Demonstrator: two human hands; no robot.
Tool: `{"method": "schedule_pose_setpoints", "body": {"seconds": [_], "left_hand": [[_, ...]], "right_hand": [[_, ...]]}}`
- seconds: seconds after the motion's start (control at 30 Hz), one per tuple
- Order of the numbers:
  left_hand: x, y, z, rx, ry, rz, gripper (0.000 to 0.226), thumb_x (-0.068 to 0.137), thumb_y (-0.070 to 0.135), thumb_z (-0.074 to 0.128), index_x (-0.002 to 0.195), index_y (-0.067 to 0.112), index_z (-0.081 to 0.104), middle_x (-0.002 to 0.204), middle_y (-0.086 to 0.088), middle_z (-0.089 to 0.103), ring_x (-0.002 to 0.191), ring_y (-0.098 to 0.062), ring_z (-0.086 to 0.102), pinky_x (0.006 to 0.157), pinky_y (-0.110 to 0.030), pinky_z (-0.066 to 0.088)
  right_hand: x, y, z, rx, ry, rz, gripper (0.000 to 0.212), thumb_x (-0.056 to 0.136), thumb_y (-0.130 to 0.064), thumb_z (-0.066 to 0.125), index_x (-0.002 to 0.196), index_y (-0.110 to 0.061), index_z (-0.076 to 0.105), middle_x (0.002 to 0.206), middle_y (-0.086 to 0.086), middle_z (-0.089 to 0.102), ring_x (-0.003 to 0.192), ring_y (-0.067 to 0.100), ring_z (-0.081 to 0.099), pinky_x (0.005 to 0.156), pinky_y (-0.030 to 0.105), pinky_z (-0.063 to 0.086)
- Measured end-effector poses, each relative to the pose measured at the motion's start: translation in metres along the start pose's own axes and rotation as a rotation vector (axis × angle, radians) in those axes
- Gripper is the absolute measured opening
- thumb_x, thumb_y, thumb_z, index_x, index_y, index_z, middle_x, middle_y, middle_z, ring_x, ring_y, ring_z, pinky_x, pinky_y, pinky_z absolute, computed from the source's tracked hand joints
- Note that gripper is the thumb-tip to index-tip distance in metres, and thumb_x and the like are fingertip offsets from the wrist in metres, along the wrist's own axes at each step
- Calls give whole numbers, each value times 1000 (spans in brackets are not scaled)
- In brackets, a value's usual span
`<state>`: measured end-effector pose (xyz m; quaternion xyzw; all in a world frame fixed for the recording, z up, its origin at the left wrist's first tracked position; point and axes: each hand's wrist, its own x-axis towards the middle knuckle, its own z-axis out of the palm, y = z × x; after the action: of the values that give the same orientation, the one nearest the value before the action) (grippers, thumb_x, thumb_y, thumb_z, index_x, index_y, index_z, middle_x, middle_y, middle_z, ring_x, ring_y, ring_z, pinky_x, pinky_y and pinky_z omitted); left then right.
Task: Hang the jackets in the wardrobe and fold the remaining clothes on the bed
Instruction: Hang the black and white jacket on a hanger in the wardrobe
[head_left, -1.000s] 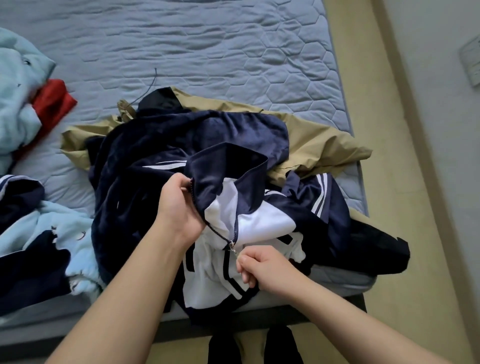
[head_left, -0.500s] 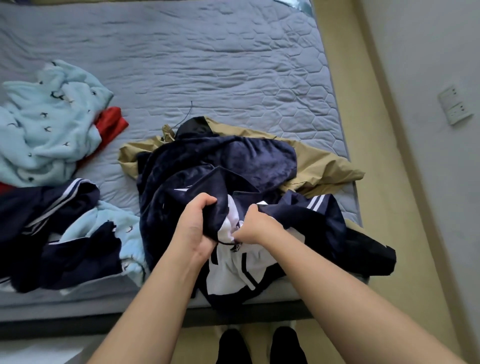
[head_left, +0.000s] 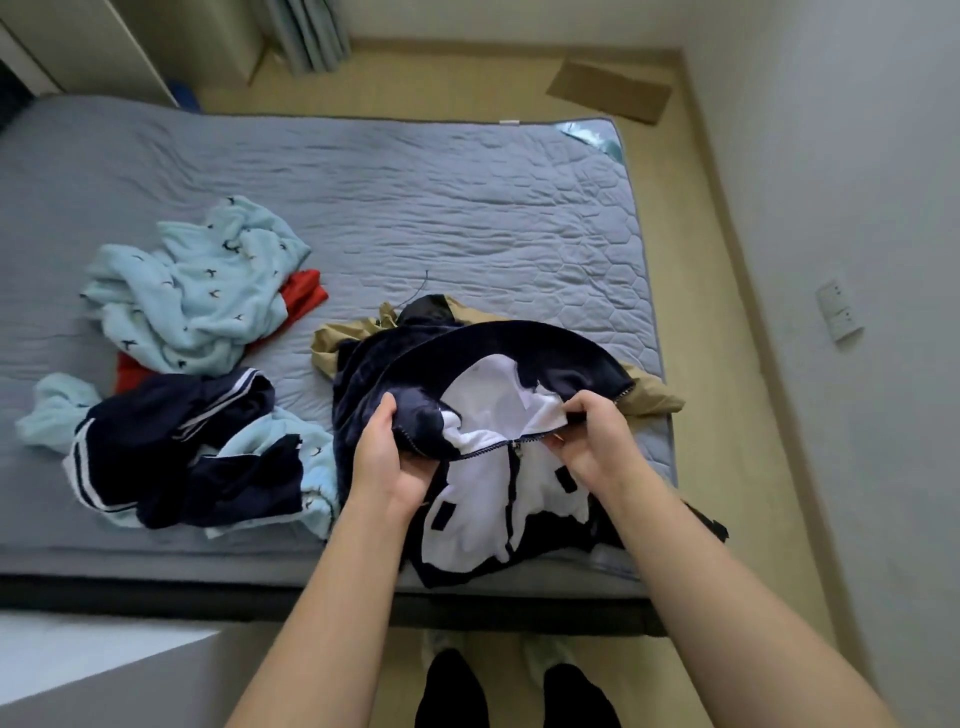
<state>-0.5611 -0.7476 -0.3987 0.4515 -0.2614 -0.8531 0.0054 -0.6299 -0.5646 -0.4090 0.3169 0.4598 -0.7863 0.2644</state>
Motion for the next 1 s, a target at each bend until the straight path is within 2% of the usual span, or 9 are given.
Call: {"method": "schedule_pose_setpoints", "body": {"seconds": [0.07,0.17,0.27,0.33,0.47,0.6,0.73,0.83,1.0], "left_hand": [[-36,8,3,-42,15,74,35,98,35,47,101,3,62,92,-17,70,86,-29,67,83,-43,52],[-93,16,8,-132,55,206,35,98,35,46,111,4,57,105,-17,63,93,-30,63,90,-46,49],[-152,24,12,-198,63,398,38,97,37,47,117,5,56,115,-18,60,103,-32,60,98,-46,45],[-193,29,12,-232,46,538,45,96,39,48,124,5,57,120,-17,61,113,-32,59,101,-47,43],[-269,25,-1,-332,155,700,34,96,38,49,105,8,63,106,-14,68,99,-29,65,86,-43,52],[-325,0,-38,-469,294,763,30,98,34,47,88,9,59,66,-9,70,67,-23,67,61,-37,54],[-384,-39,-96,-677,367,826,26,99,29,46,108,6,56,93,-14,65,83,-27,63,58,-39,56],[-436,-79,-137,-816,417,889,19,100,17,45,98,2,57,86,-15,66,79,-26,62,47,-34,57],[-533,-171,-193,-943,485,1003,21,90,-1,37,93,-6,58,75,-16,70,80,-25,62,71,-35,52]], "right_hand": [[-31,-12,1,5,-121,21,30,85,-10,38,77,-4,67,76,10,67,67,21,62,66,33,52],[-76,-33,14,-72,-259,14,32,93,-16,36,97,-2,64,89,12,70,75,21,65,64,31,54],[-123,-54,34,-172,-480,-44,33,96,-12,38,84,-5,68,76,8,73,64,16,69,52,26,55],[-153,-66,44,-222,-689,-64,43,96,-11,38,74,-9,75,75,7,73,66,15,70,53,27,55],[-208,-72,66,-385,-834,-167,24,98,-10,41,96,-7,64,83,9,73,73,20,71,54,33,56],[-252,-43,83,-558,-922,-235,12,97,-7,46,96,-9,57,75,8,71,67,23,70,52,36,57],[-300,4,86,-682,-1121,-181,15,93,-1,43,89,-4,57,60,5,70,57,22,69,48,32,55],[-344,46,80,-718,-1216,-115,18,89,2,42,84,-2,59,58,8,67,51,22,66,44,29,52],[-436,121,39,-724,-1366,18,23,82,5,41,73,-6,58,52,5,61,45,18,59,41,28,49]]}}
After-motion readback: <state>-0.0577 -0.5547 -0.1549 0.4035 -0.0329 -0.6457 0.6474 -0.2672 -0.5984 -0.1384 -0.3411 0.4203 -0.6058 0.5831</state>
